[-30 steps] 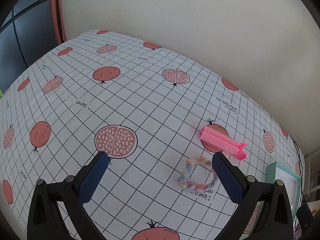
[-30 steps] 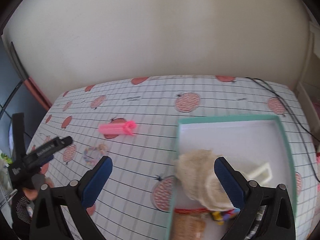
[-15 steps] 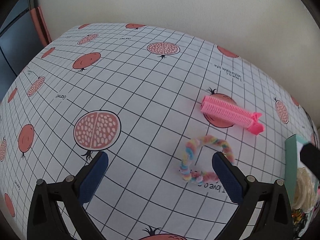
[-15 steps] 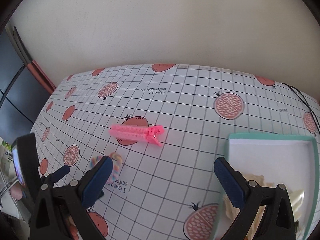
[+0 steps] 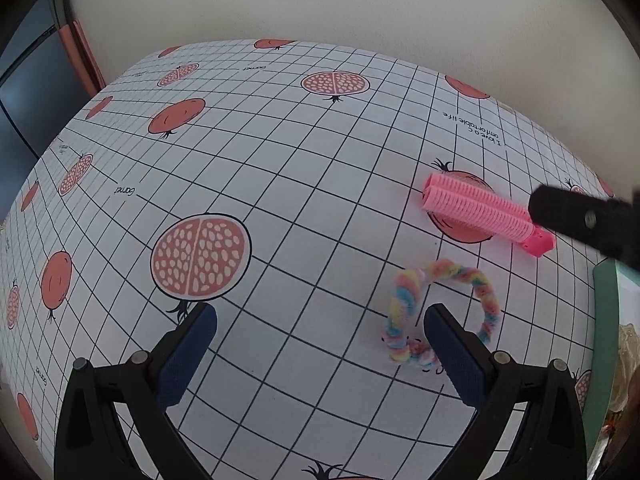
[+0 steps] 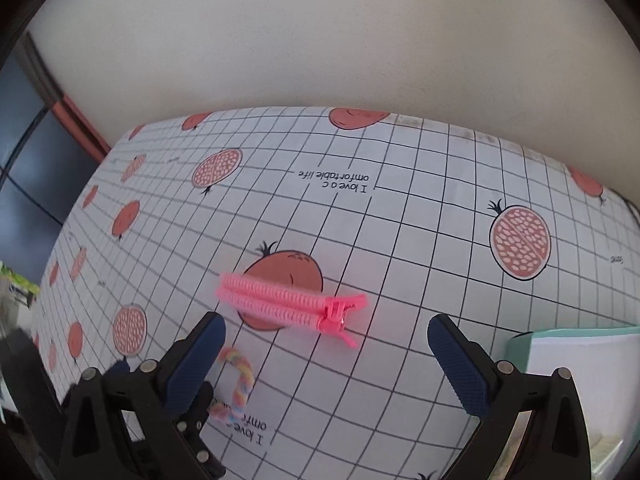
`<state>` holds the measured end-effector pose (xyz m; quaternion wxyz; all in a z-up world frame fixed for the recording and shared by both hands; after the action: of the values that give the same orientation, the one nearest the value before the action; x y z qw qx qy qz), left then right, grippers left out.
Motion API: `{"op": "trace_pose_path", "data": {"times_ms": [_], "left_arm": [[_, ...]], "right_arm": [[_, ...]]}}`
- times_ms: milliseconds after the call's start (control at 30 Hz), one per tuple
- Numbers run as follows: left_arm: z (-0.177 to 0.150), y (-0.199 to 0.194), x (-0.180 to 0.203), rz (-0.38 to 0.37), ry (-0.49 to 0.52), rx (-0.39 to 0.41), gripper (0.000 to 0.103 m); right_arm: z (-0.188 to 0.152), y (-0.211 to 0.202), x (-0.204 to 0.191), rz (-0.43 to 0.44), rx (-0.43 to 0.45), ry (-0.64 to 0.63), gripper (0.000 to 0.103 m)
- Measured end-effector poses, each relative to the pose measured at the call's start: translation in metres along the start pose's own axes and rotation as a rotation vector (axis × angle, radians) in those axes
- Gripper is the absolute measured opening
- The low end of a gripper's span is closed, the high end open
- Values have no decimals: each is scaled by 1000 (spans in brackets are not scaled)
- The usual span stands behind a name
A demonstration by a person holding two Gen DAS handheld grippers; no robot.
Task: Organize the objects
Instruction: 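Move the left tool to the pastel fuzzy ring while the right tool approaches the pink roller clip, then close the left tool on the fuzzy ring while the right tool grasps the pink roller clip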
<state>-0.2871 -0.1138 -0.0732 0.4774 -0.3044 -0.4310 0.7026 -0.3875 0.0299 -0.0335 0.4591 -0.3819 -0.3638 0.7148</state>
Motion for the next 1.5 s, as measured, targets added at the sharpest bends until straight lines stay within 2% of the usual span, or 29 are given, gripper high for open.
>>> {"op": "trace_pose_path", "data": {"times_ms": [167, 300, 500, 633, 733, 933, 1033, 1200, 1500], "left_arm": [[0, 3, -8, 40, 2, 5, 103], [-1, 6, -12, 52, -3, 6, 103], [1, 6, -21, 75, -18, 17, 103], [0, 7, -25, 74, -36, 17, 103], [-1, 5, -27, 83, -41, 19, 103], [1, 5, -39, 115, -71, 28, 103], [1, 6, -42, 113, -77, 27, 103], [0, 5, -42, 107, -78, 27, 103], [0, 7, -41, 86, -85, 31, 102]], "right_arm": [[10, 10, 14, -96, 11, 14, 90], [13, 18, 28, -149, -11, 19, 89], [10, 14, 29, -168, -27, -40, 88], [13, 5, 29, -221, -19, -90, 88], [14, 5, 29, -212, -8, -78, 88], [15, 12, 43, -264, -2, -35, 88], [12, 14, 47, -235, -17, -9, 88], [0, 12, 43, -237, -69, -59, 88], [-20, 6, 9, -71, -123, -98, 88]]}}
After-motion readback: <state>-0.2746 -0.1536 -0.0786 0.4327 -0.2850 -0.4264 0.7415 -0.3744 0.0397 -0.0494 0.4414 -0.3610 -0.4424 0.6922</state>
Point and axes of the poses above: each gripper's, at about its wrist camera, not at the fingertips, and y roughly the way its jaws point, x to its right, z to its top, the point moved 9 cm from there along y, roughly the way its jaws point
